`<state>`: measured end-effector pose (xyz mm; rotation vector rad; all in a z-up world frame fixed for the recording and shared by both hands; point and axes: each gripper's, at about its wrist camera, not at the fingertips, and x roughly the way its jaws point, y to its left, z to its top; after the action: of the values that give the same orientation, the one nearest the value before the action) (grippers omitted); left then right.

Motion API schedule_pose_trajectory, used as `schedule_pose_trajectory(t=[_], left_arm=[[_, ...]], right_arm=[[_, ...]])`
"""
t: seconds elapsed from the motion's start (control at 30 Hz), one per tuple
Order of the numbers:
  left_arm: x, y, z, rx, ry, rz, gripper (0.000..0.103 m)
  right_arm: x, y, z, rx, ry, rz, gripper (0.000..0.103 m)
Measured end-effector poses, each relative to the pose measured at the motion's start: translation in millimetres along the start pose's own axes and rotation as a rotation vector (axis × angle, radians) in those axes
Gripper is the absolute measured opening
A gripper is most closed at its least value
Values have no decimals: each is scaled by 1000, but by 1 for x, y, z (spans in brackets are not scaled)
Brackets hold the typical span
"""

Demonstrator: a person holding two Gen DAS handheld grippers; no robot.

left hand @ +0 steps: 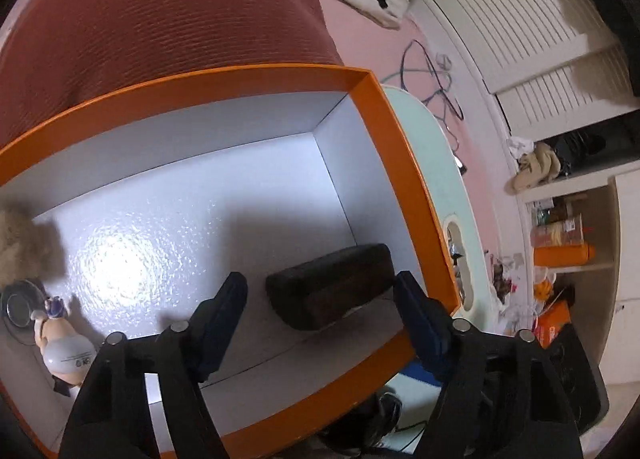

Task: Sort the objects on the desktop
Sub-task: 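Grasp the small black case with the left gripper, place it on table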

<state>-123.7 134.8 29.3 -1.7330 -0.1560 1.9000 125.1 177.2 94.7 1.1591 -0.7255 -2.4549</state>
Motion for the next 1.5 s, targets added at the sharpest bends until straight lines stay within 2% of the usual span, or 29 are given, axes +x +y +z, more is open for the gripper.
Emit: schedule_pose_trajectory(t=[0.03,0.07,0.1,0.13,0.17,0.23,0.37,0.47,0.57,0.63,0.67,0.7,0.73,0.8,1.0,1.07,1.17,1.3,1.4,1.47,1.5], left_arm=[[-2,4,-1,-1,8,1,64],[-4,8,-1,-6,9,21,46],[-6,14,0,-15,7,40,40],[-11,22,1,-37,-5,41,40],[-14,27,1,-54,-15,39,42],[-21,34,0,-79,-38,41,58],[-35,23,7,-44,-99,11,76],[-31,7,18,15,-135,68,77],[-14,6,26,41,-65,100,76],[-2,9,25,58,-28,125,58],[-1,6,24,80,-53,141,48],[0,8,23,99,-52,164,33],[-1,11,22,99,-60,173,30],[-7,20,20,70,-81,142,26],[-66,28,-10,69,-309,7,26],[-89,27,-31,80,-376,-64,26],[-110,29,-66,97,-415,-147,26],[-114,36,-104,102,-445,-128,26],[-102,49,-126,75,-434,-106,26],[-95,57,-137,49,-454,-100,26],[-92,62,-142,35,-467,-112,32]], right_arm=[[0,-1,0,8,3,3,64],[0,-1,-2,11,2,5,64],[0,-3,-2,13,0,8,64],[0,-3,-2,15,-1,10,64],[0,-3,-3,16,-1,11,64],[0,-3,-4,17,3,13,64],[1,-4,-4,17,5,15,64],[2,-5,-3,20,5,14,64],[3,-7,-3,22,3,15,64],[3,-8,-2,26,0,14,64],[3,-9,-3,29,-1,14,64],[3,-9,-2,32,-2,15,64],[3,-10,-2,38,-2,16,64],[4,-12,-1,44,0,21,64],[6,-12,0,40,3,18,64],[7,-12,0,40,4,15,64],[7,-11,0,35,4,10,64],[9,-8,-1,25,8,4,64],[9,-4,-2,12,10,-5,64],[8,-1,-4,0,8,-13,64],[8,0,-5,-5,8,-17,64]])
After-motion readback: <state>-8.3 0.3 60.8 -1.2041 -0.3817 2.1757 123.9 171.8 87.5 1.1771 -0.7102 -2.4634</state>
